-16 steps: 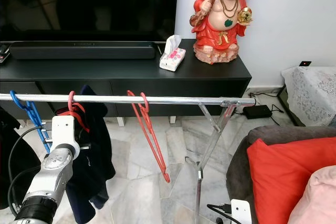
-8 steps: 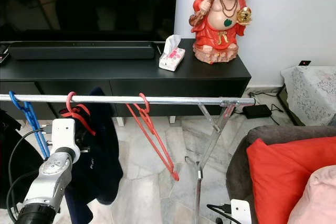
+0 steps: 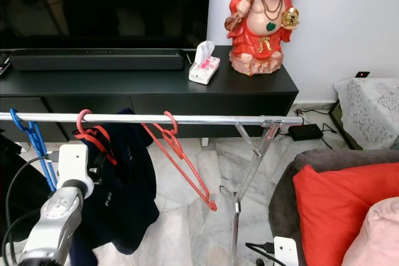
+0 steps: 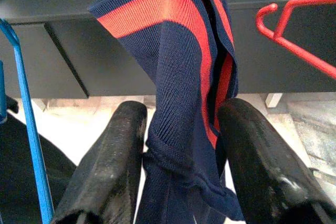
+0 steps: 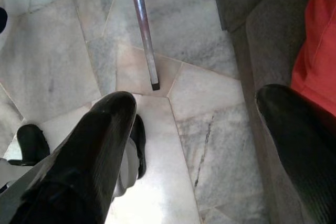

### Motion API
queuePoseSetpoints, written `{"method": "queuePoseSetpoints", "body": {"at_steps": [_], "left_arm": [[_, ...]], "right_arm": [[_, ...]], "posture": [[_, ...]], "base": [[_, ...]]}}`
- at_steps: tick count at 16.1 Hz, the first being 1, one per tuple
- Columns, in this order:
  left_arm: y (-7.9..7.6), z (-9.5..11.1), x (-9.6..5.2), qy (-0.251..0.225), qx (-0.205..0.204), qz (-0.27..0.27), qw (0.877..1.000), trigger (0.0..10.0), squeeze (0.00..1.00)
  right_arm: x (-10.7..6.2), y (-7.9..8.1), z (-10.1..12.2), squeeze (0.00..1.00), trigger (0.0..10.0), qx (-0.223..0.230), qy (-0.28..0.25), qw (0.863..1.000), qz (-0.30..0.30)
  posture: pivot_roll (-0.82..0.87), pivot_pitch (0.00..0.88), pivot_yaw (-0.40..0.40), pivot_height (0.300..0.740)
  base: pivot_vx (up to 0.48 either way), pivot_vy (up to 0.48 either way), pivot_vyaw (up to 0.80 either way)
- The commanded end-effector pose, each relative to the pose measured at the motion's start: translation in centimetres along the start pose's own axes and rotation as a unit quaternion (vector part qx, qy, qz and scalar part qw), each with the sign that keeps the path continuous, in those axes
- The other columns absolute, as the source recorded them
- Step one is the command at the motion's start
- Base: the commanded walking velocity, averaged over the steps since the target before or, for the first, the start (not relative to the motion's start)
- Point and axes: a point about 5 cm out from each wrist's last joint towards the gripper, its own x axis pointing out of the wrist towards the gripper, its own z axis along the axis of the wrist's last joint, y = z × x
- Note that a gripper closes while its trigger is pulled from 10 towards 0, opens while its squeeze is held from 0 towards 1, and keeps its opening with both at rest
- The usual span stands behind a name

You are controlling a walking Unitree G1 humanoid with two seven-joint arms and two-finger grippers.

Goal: Hang hanger

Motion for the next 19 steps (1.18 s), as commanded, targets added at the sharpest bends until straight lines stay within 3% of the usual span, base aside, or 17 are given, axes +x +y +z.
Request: {"method": "queuePoseSetpoints", "body": {"at_steps": [1, 8, 14, 15, 16, 19], "left_arm": [[-0.1, 0.6, -0.6, -0.020, 0.002, -0.011, 1.000, 10.0, 1.00], [0.5, 1.2, -3.5, -0.068, 0.016, -0.017, 0.997, 10.0, 1.00], [-0.7, 1.8, -5.4, -0.121, 0.056, -0.035, 0.990, 10.0, 1.00], [-0.5, 1.6, -5.6, -0.122, 0.055, -0.026, 0.991, 10.0, 0.95], [-0.2, 1.7, -5.6, -0.126, 0.059, -0.020, 0.990, 10.0, 0.00], [0.0, 1.8, -5.3, -0.128, 0.057, -0.011, 0.990, 10.0, 0.00]], "right_arm": [[0.0, -0.2, 0.0, 0.00, 10.0, 0.003, 0.000, 1.000, -0.004], [-0.1, -0.3, -0.1, 0.00, 10.0, 0.000, 0.001, 1.000, -0.005], [-0.1, -0.3, -0.3, 0.00, 10.0, -0.001, 0.002, 1.000, -0.005], [-0.1, -0.3, -0.3, 0.00, 10.0, 0.000, 0.003, 1.000, -0.005], [-0.1, -0.3, -0.3, 0.00, 10.0, -0.003, 0.004, 1.000, -0.004], [-0.1, -0.4, -0.4, 0.00, 10.0, -0.005, 0.005, 1.000, -0.005]], "posture": [[-0.12, 0.000, -0.036, 0.740], [-0.11, 0.000, -0.035, 0.740], [-0.11, 0.000, -0.029, 0.740], [-0.11, 0.000, -0.030, 0.740], [-0.10, 0.000, -0.031, 0.740], [-0.11, 0.000, -0.029, 0.740]], "base": [[0.000, 0.000, 0.00], [0.000, 0.000, 0.00], [0.000, 0.000, 0.00], [0.000, 0.000, 0.00], [0.000, 0.000, 0.00], [0.000, 0.000, 0.00]]}}
